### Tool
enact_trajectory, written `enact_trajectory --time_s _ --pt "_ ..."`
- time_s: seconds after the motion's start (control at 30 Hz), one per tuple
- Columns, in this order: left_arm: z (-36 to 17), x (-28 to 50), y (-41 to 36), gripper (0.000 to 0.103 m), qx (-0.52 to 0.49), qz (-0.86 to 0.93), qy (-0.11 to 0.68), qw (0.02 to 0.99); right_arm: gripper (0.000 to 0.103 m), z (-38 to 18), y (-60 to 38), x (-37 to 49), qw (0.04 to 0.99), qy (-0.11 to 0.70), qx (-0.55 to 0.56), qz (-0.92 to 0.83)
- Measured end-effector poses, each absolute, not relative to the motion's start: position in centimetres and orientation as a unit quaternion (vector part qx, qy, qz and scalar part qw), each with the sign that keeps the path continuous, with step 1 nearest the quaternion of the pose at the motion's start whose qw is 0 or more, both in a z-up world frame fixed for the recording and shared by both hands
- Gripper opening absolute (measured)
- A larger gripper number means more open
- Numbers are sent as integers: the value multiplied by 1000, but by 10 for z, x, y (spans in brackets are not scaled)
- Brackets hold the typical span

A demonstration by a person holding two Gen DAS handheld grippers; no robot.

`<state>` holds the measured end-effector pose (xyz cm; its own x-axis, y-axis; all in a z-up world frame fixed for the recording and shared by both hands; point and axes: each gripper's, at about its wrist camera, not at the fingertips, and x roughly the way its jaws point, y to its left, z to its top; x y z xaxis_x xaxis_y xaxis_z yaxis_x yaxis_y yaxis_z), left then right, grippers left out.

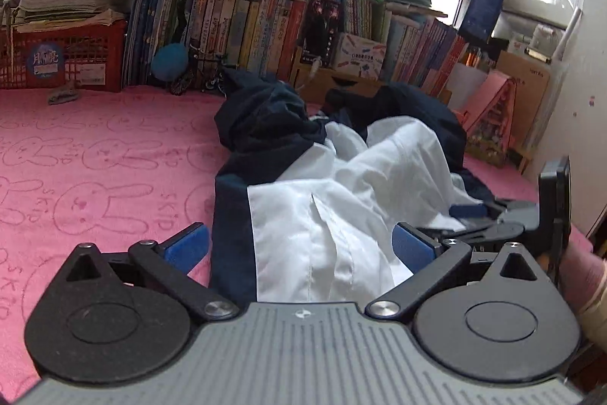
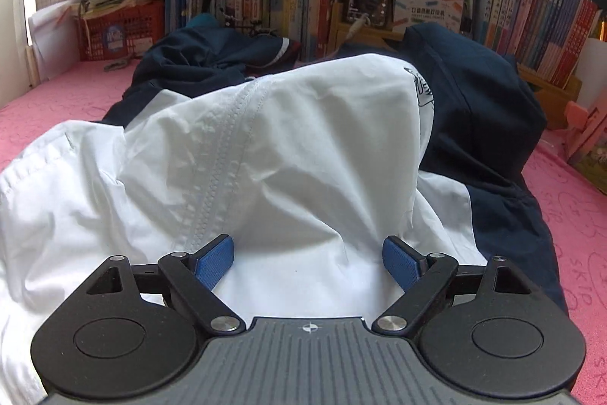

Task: Fold clothes

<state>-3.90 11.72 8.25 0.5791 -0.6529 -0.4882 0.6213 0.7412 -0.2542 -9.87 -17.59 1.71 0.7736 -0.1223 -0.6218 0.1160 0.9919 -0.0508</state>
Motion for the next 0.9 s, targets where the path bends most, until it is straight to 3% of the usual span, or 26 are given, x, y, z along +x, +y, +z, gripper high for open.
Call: enact_trajectory --time_s 0.23,0.57,0.9 --pt "111 80 68 103 -108 -348 294 884 100 9 -184 -99 936 344 16 -70" --pt "63 201 -5 103 -189 -283 406 848 102 10 -184 -98 935 346 17 -74" --pt "28 234 -21 103 -183 -231 448 844 103 11 -183 -98 935 346 22 -74"
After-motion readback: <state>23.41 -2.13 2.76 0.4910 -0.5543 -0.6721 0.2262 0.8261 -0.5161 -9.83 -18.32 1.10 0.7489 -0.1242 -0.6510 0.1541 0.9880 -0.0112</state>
